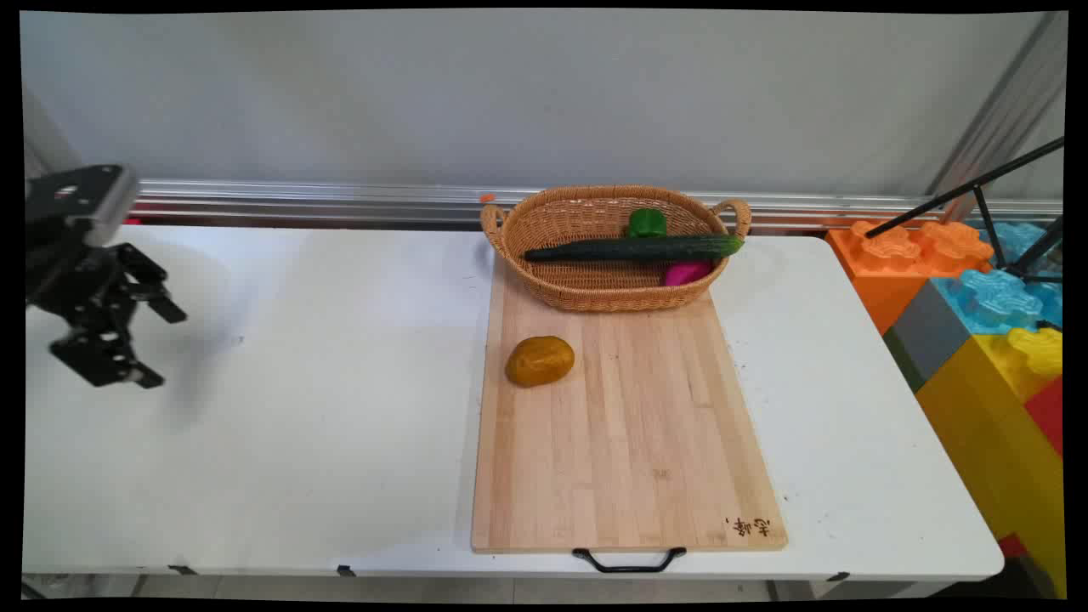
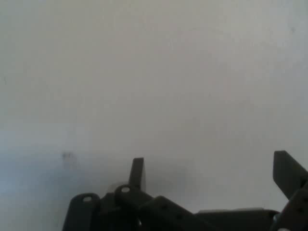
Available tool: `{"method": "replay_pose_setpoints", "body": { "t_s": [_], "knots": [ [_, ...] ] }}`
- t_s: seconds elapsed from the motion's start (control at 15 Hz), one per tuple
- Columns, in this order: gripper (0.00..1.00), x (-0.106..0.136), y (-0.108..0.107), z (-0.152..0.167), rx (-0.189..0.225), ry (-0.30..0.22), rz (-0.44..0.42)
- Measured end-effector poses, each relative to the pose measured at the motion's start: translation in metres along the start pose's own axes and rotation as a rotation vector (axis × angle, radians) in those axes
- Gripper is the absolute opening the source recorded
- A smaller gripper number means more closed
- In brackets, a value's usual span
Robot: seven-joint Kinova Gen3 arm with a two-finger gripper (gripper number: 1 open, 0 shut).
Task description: Pick up the potato from the cutting board
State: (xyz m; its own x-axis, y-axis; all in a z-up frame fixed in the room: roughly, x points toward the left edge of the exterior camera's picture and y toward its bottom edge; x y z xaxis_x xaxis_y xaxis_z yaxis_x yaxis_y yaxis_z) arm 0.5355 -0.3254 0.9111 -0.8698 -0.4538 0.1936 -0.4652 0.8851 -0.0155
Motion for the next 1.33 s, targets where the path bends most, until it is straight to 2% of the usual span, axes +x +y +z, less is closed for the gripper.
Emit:
{"method": "replay_pose_setpoints", "body": {
  "t_s": [0.27, 0.53, 0.93, 1.33],
  "knots": [
    [1.00, 0.070, 0.008, 0.016, -0.003, 0.069, -0.103],
    [1.00, 0.152, 0.020, 0.024, 0.001, 0.125, -0.141],
    [1.00, 0.235, 0.018, 0.048, 0.018, 0.221, -0.158],
    [1.00, 0.272, 0.011, 0.106, 0.024, 0.283, -0.154]
  ]
}}
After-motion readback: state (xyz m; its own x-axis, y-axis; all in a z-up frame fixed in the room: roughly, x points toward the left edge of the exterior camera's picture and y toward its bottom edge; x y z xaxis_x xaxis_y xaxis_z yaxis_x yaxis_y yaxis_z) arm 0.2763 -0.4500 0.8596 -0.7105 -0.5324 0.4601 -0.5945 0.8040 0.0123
